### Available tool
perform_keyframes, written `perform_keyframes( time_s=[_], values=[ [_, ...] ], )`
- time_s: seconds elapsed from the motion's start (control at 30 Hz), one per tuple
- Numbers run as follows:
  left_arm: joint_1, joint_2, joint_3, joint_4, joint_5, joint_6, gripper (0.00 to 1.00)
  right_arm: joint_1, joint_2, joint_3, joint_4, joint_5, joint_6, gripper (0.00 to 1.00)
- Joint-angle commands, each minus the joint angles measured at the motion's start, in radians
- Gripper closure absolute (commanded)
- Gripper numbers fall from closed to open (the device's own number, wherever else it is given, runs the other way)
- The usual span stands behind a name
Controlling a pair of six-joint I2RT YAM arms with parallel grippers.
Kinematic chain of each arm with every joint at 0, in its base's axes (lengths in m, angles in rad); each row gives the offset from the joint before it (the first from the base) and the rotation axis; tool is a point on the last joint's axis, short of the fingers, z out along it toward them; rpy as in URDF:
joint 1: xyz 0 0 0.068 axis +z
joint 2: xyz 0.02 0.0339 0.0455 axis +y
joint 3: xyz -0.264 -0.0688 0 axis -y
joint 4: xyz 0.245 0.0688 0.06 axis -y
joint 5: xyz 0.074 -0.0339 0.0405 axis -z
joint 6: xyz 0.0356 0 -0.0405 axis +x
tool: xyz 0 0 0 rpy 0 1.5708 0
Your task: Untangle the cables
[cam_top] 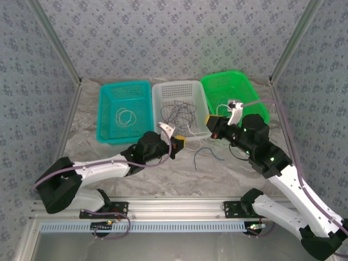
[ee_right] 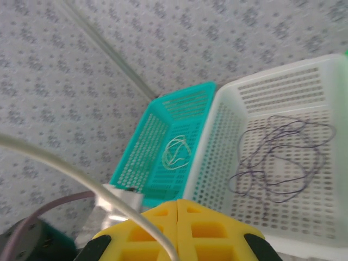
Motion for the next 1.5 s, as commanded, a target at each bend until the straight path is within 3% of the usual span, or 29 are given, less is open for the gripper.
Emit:
perform_keyframes(
  time_s=[0.0,0.27,0.47,1.03,1.23,1.33,1.47],
  values=[
    [0.061,-0.144,-0.067,-0.064,-0.143,-0.033,1.0,-0.062,-0.037,-0.022,-0.098,0.045,-0.034,0.98],
    [0.253,-0.516,-0.14,-0.245,-0.232,-0.023,1.0,-0.227,-0.048,-0.14,-0.041,-0.06,-0.002,0.98],
    [0.338,-0.643,-0.105,-0.342,-0.239,0.003,1.0,-0.269,-0.021,-0.214,0.011,-0.117,0.021,0.99],
    [0.484,-0.645,0.095,-0.476,-0.246,0.058,1.0,-0.351,-0.026,-0.302,-0.003,-0.156,0.087,1.0],
    [0.507,-0.577,0.194,-0.433,-0.144,0.055,1.0,-0.347,-0.006,-0.318,0.048,-0.233,0.111,1.0],
    [0.507,-0.542,0.272,-0.41,-0.081,0.067,1.0,-0.322,0.002,-0.32,0.074,-0.254,0.121,0.91],
    [0.507,-0.505,0.404,-0.439,-0.004,0.094,1.0,-0.269,-0.008,-0.307,0.069,-0.24,0.113,0.7]
  ],
)
